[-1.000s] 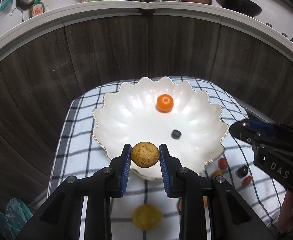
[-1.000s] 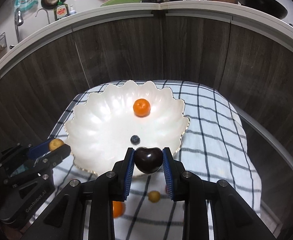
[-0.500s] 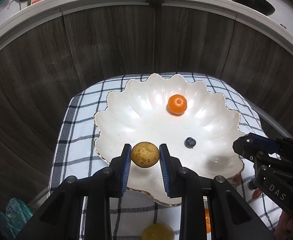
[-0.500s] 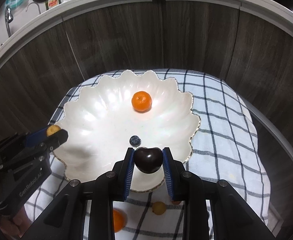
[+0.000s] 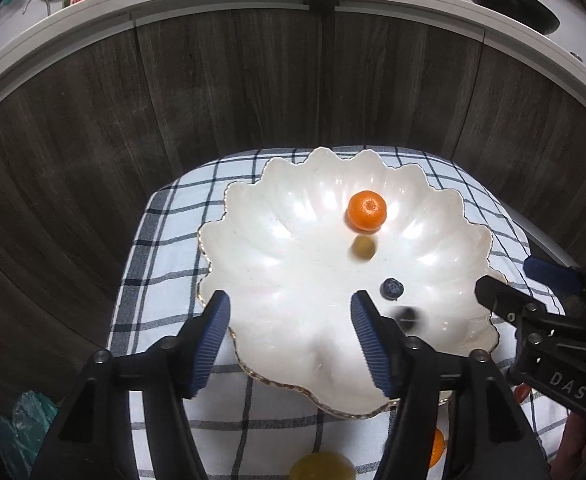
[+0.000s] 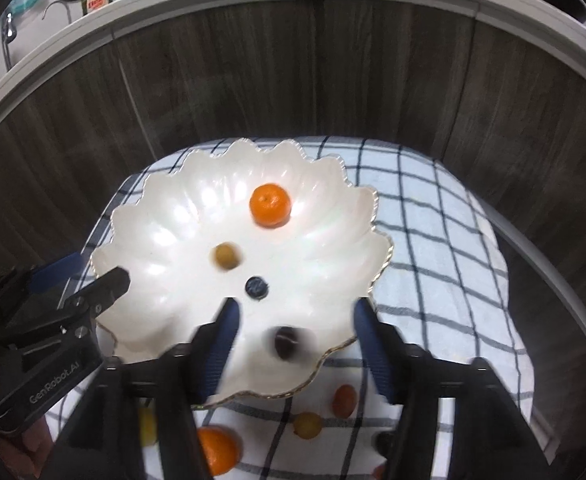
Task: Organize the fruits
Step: 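Open the left gripper over the bowl while the right gripper releases the cherry, then withdraw both grippers from the bowl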
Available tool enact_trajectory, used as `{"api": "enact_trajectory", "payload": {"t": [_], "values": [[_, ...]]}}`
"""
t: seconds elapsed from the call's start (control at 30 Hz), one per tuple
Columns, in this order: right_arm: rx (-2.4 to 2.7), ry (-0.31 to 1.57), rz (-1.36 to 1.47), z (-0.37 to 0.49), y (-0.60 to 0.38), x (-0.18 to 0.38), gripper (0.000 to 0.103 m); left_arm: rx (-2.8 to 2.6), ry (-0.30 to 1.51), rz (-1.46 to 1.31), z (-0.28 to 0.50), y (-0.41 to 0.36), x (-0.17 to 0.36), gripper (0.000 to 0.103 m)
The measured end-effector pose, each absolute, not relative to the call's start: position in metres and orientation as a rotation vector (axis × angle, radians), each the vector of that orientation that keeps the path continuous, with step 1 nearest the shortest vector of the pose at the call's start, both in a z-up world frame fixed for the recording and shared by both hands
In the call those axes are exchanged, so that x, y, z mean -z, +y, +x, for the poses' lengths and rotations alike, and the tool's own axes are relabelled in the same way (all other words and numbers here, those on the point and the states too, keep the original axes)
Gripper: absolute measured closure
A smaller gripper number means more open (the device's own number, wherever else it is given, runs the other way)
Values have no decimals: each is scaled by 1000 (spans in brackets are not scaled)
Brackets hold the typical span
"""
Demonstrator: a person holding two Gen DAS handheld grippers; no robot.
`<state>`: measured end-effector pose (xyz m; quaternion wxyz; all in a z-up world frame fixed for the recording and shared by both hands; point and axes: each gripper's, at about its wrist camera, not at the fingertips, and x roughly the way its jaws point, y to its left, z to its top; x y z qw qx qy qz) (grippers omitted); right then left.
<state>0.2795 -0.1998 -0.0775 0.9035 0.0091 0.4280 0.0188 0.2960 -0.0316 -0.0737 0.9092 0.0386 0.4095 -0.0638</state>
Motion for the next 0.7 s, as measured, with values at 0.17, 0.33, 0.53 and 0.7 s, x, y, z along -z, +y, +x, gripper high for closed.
{"api": "enact_trajectory", "payload": {"t": [0.17, 0.33, 0.53, 0.7], "values": [[-27, 860, 4, 278, -201, 68, 36, 120, 830, 76, 293, -29, 67, 27], [-19, 836, 1, 274, -202, 59, 36, 113, 812, 81, 289, -30, 59, 24], [-17, 810, 1, 269, -203, 49, 36, 113, 797, 81, 283, -30, 51, 24], [-15, 794, 3, 263, -207, 43, 36, 115, 786, 85, 275, -33, 44, 24]]}}
